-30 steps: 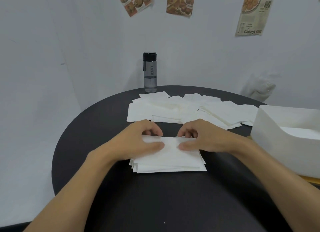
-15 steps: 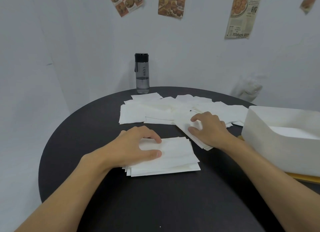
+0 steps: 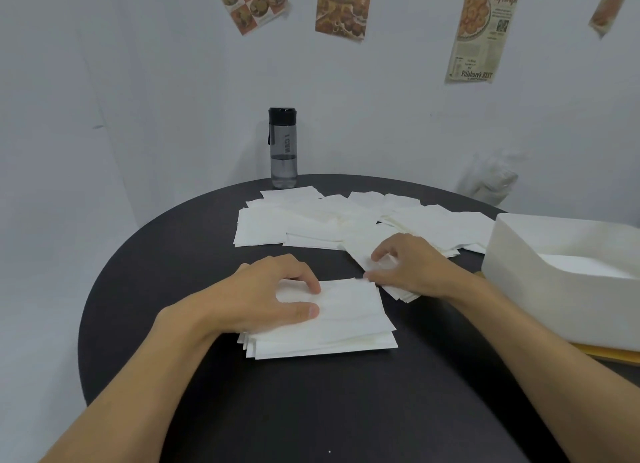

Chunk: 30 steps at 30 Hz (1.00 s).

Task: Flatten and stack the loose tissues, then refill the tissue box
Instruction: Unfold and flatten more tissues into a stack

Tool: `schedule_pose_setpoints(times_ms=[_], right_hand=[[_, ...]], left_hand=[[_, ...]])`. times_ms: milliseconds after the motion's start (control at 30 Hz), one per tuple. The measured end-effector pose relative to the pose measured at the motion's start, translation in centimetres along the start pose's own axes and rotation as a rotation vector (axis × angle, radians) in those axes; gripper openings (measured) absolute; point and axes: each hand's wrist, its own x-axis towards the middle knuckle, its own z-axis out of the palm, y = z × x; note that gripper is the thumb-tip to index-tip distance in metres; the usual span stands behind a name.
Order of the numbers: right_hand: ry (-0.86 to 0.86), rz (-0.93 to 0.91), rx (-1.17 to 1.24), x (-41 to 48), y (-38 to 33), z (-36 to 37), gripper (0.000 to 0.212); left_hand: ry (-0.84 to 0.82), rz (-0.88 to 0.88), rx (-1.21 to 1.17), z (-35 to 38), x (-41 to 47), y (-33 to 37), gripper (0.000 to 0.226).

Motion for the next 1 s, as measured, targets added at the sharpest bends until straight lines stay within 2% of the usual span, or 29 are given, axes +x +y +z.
schedule_pose_setpoints(times_ms=[100, 233, 433, 567, 767, 867, 1000], right_hand=[[0.014, 0.008, -0.002, 0.1, 0.1, 0.1, 0.037], [0.062, -0.012, -0.008, -0.2, -0.2, 0.0, 0.017], [0.062, -0.06, -0.204, -0.5, -1.0, -0.3, 0.022], [0.104, -0.052, -0.252, -0.3, -1.1, -0.3, 0.018], [0.308, -0.053, -0.02, -0.7, -1.0, -1.7, 0.008], [0.411, -0.09, 0.098, -1.0, -1.3, -2.5, 0.008], [0.394, -0.168, 0.357, -1.7, -2.4, -3.4, 0.011]], left_hand=[[0.001, 0.002, -0.011, 0.0, 0.0, 0.0, 0.027], [0.009, 0.013, -0.022, 0.1, 0.0, 0.0, 0.031], [0.014, 0.006, -0.024, 0.2, 0.1, 0.0, 0.036], [0.017, -0.001, -0.035, 0.2, 0.0, 0.1, 0.031], [0.019, 0.01, -0.009, 0.2, 0.1, 0.0, 0.026], [0.052, 0.011, -0.008, 0.4, 0.1, 0.0, 0.031], [0.299, 0.074, -0.113, 0.6, 0.2, 1.1, 0.024]])
